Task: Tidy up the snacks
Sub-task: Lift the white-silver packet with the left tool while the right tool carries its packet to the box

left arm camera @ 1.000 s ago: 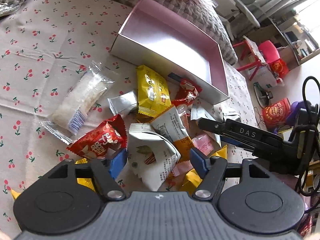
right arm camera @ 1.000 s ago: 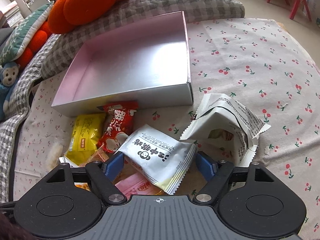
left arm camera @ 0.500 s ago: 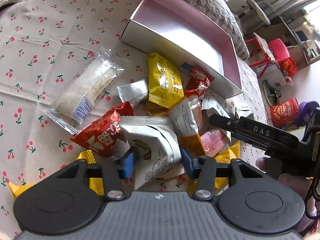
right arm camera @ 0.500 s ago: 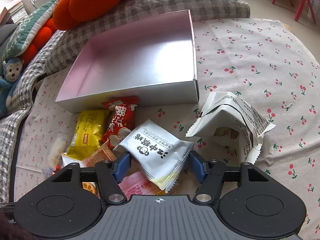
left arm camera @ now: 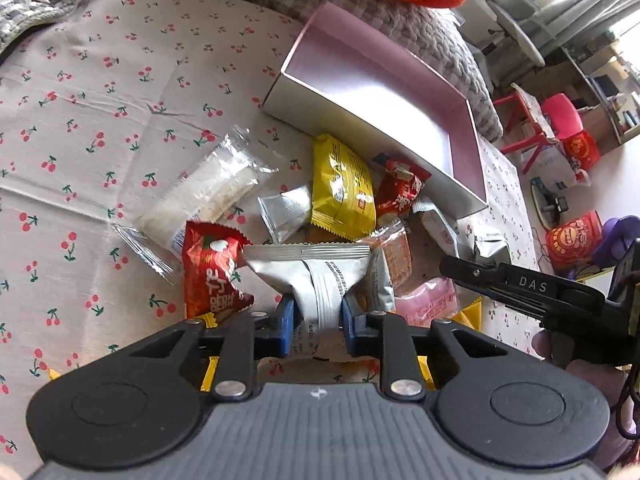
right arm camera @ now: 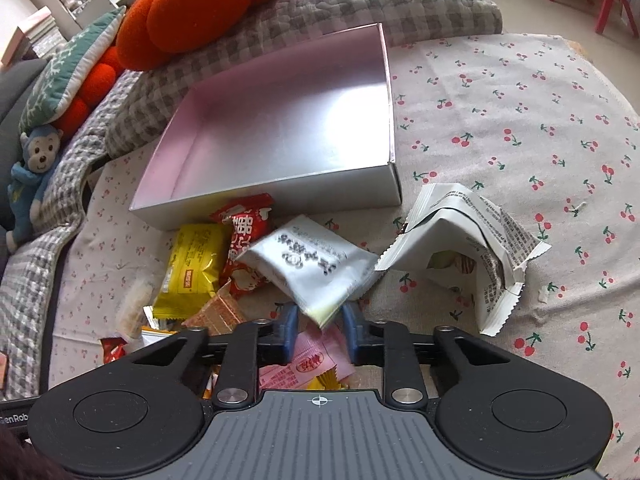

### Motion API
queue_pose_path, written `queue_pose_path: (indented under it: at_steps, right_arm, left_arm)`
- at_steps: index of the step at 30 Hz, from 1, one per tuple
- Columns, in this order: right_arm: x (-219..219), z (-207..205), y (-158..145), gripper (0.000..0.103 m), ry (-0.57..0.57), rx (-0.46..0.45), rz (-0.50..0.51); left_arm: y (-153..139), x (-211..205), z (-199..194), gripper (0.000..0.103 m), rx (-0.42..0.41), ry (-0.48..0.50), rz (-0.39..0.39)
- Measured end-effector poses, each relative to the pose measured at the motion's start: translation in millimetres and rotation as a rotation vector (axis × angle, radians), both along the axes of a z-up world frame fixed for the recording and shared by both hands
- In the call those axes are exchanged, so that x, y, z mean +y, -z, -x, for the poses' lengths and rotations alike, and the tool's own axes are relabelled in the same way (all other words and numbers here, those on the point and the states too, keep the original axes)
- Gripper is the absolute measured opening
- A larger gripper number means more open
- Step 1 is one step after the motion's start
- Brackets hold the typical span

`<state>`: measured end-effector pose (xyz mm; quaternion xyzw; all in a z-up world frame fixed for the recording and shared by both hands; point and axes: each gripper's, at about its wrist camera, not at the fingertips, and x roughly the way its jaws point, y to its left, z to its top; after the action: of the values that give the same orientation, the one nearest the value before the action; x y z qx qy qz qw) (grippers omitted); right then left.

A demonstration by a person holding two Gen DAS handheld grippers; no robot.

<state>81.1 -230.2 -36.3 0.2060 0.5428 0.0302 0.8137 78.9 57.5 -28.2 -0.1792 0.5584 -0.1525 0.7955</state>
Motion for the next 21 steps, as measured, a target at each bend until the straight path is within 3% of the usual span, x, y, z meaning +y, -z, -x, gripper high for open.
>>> queue_pose_path:
  at_steps: [6, 14, 19, 21]
  right_arm:
    - [-5.8, 1.9, -8.3, 0.006, 0.013, -0.024, -0.007]
    - [-8.9, 6.1, -20.6, 0.002, 0.007, -0.044, -0.037]
    - [-6.0, 7.7, -28.5, 0.012, -0.026, -0.047, -0.046]
    - [-7.5, 7.7, -31.0, 0.029, -0.022, -0.051, -0.061]
  left_arm:
    - [-10.2, 3.4, 3.5, 0.021, -0.038, -0.006, -0.004]
    - [-20.9, 6.3, 3.8, 0.021, -0.077, -0.021, -0.004]
    - [-23.7, 7.1, 3.5, 0.021, -0.09, -0.024, -0.009]
    - [-24.0, 6.9, 3.4, 0.021, -0.093, -0.022, -0.011]
